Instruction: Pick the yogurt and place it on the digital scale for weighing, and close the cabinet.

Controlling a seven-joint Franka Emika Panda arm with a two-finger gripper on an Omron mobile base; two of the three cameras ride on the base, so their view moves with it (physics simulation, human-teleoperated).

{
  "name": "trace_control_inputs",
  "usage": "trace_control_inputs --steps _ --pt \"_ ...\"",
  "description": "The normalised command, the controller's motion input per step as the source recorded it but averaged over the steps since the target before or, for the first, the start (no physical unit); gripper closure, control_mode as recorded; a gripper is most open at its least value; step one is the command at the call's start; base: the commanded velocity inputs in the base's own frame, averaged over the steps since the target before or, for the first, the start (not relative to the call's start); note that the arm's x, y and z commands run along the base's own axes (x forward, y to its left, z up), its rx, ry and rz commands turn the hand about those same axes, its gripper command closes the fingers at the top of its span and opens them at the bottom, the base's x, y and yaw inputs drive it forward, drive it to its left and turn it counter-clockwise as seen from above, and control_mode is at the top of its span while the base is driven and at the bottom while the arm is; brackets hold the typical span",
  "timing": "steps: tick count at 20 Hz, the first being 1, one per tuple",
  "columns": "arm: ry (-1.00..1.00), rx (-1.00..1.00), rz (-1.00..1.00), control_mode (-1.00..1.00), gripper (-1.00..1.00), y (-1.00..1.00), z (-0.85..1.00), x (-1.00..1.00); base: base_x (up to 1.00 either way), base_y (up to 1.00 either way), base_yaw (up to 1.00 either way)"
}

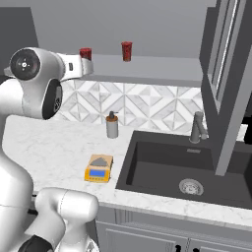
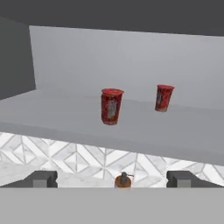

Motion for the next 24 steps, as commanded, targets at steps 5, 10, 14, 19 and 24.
trace_control_inputs --steps 5,10,14,19,24 --pt "-0.03 0.0 0.0 -1.0 -1.0 0.03 0.11 0.16 0.0 0.0 0.0" --pt "0.0 0.0 0.02 -1.0 -1.0 0.0 0.0 0.38 0.0 0.0 0.0" --pt "0.0 0.0 0.02 -1.0 -1.0 0.01 0.0 0.48 0.0 0.0 0.0" --pt "-0.01 0.0 0.01 -1.0 -1.0 0.06 0.0 0.46 0.0 0.0 0.0" --pt "-0.01 0.0 0.02 -1.0 -1.0 0.0 0.06 0.34 0.0 0.0 0.0"
